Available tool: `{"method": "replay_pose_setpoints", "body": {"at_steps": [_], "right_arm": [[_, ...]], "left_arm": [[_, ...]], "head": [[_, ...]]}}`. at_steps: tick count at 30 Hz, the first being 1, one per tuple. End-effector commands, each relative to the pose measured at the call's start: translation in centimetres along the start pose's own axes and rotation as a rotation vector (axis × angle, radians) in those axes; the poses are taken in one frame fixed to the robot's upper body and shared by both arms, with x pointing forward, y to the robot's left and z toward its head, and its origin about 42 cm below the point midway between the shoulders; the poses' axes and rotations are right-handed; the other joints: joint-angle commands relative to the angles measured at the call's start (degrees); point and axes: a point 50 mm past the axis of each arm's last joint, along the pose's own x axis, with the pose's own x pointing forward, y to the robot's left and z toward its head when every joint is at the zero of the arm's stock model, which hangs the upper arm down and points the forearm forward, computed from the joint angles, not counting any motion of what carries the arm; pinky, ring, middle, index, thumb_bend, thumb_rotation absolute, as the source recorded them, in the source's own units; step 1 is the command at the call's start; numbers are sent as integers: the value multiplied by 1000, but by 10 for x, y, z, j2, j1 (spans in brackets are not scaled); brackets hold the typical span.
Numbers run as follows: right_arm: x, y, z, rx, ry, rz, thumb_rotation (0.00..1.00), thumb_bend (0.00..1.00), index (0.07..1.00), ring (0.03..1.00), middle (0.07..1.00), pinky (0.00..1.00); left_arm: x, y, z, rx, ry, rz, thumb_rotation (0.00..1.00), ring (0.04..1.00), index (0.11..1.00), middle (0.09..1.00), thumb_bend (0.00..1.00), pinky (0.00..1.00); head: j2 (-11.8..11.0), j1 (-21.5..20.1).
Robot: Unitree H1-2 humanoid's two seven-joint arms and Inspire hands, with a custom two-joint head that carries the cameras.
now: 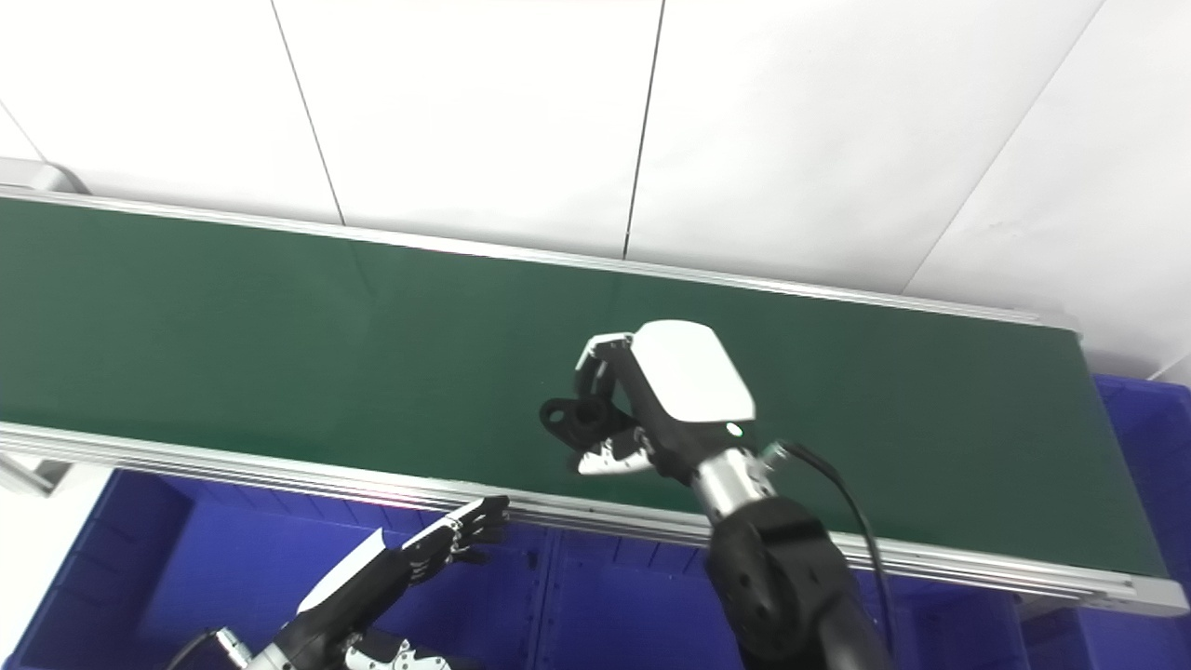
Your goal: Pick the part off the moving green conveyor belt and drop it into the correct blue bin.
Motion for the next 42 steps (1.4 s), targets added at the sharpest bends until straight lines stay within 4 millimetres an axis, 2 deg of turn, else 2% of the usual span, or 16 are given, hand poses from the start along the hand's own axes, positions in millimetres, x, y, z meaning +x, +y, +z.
{"method": "replay_pose_setpoints", "body": {"at_steps": [1, 7, 11, 15, 19, 24, 27, 32, 34, 35, 36, 37, 39, 41, 42], "right_arm": [[-12, -11, 4, -3, -4, -47, 0, 529, 488, 216, 470, 147], [-51, 7, 0, 41, 28, 14, 0, 530, 487, 207, 470, 147], [-75, 27, -3, 75, 81, 109, 0, 530, 487, 233, 471, 171], [-89, 51, -7, 89, 136, 205, 0, 529, 487, 236, 471, 182], [-93, 73, -13, 68, 185, 295, 0, 528, 488, 238, 471, 164], [-87, 97, -24, 23, 226, 422, 0, 529, 488, 265, 473, 175], [-82, 113, -29, -22, 249, 502, 0, 530, 488, 321, 477, 242], [-75, 132, -31, -125, 297, 649, 0, 526, 493, 339, 480, 241], [-74, 133, -30, -146, 317, 675, 0, 526, 494, 409, 486, 295], [-74, 132, -29, -150, 322, 677, 0, 543, 671, 470, 489, 348], [-74, 131, -27, -155, 323, 669, 0, 548, 731, 491, 490, 366], [-74, 130, -26, -159, 324, 663, 61, 607, 786, 535, 605, 399], [-76, 128, -24, -169, 330, 651, 124, 651, 834, 577, 696, 427], [-78, 124, -21, -166, 343, 612, 167, 681, 865, 549, 708, 401], [-80, 121, -19, -157, 349, 586, 185, 694, 872, 598, 739, 442]], "left_arm": [[-1, 7, 10, 19, -47, 24, 261, 892, 951, 930, 716, 832], [-2, 9, 12, 28, -52, 46, 304, 894, 948, 930, 728, 835], [-3, 12, 15, 1, -50, 49, 305, 917, 954, 944, 730, 869], [-3, 14, 17, -10, -53, 60, 306, 924, 950, 948, 744, 883], [-4, 17, 17, -25, -51, 62, 309, 930, 949, 950, 751, 900], [-7, 19, 19, -42, -43, 64, 312, 933, 947, 949, 767, 912], [-7, 20, 20, -50, -43, 65, 295, 933, 949, 952, 760, 904], [-7, 21, 22, -35, -39, 64, 303, 931, 950, 954, 754, 904], [-7, 21, 23, -38, -39, 67, 303, 927, 949, 951, 753, 902], [-7, 21, 24, -42, -38, 68, 300, 929, 947, 951, 757, 906], [-8, 21, 24, -45, -36, 68, 299, 929, 947, 951, 759, 908], [-8, 21, 24, -48, -34, 68, 297, 930, 946, 951, 760, 909], [-9, 21, 25, -46, -30, 68, 298, 932, 947, 950, 761, 911], [-10, 20, 26, -50, -36, 70, 294, 931, 947, 949, 762, 912], [-10, 20, 26, -48, -39, 71, 294, 934, 948, 950, 763, 915]], "head": [[2, 0], [20, -2], [33, -5], [44, -8], [53, -10], [63, -16], [68, -20], [75, -27], [77, -27], [77, -27], [79, -26], [79, -25], [80, -24], [82, -22], [83, -21]]}}
